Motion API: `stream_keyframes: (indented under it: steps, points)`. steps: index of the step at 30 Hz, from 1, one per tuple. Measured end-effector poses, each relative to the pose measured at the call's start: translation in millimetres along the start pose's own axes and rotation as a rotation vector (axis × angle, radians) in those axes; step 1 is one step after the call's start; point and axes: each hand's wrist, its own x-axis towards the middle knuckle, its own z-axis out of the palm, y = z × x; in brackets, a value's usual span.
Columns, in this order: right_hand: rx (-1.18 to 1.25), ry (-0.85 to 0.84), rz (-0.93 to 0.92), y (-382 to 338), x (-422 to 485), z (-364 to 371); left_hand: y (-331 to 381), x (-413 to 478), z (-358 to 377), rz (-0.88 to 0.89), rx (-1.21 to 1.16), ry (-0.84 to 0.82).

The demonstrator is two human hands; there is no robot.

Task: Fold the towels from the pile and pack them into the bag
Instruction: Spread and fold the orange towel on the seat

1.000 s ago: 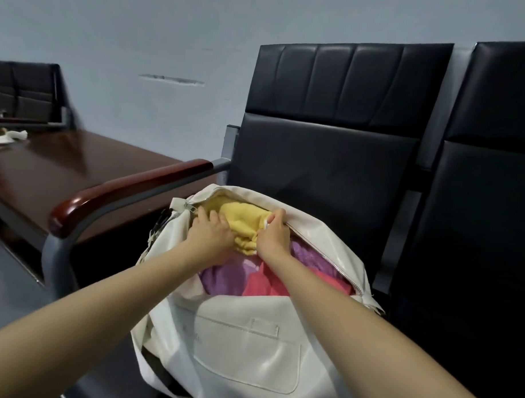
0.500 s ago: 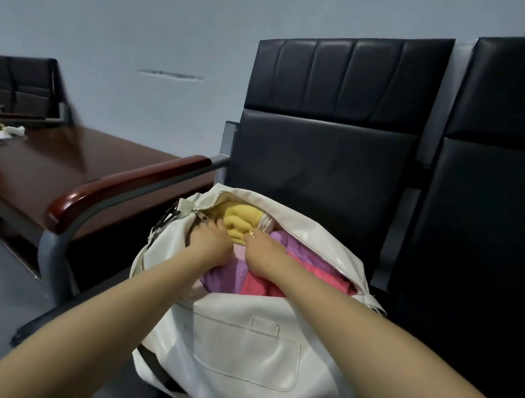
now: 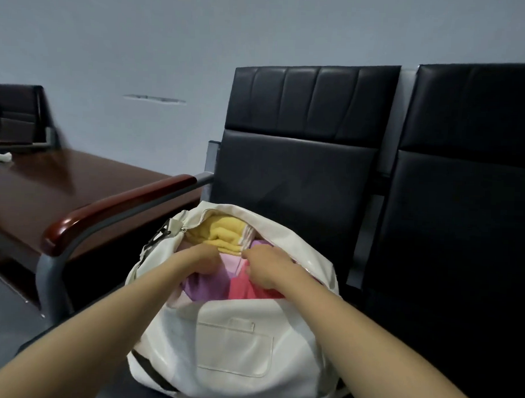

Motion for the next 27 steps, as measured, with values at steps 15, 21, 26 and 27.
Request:
stream_keyframes:
  steps: [15, 21, 26, 27]
  points:
    - [0.292, 0.307, 0.59, 183.8, -402.3, -36.1, 258.5, -216.0, 58.0, 0.668, -0.334, 0.105]
    - [0.353, 0.376, 0.908, 256.1, -514.2, -0.7, 376.5, -263.6, 121.4, 0.827, -0.318, -0.096]
    - [0.282, 0.336, 1.091, 307.6, -554.3, 27.4, 461.7, -281.8, 181.3, 0.891, -0.25, -0.151]
    - [0.274, 0.326, 1.13, 313.8, -558.9, 33.7, 475.8, -282.9, 192.7, 0.894, -0.236, -0.165]
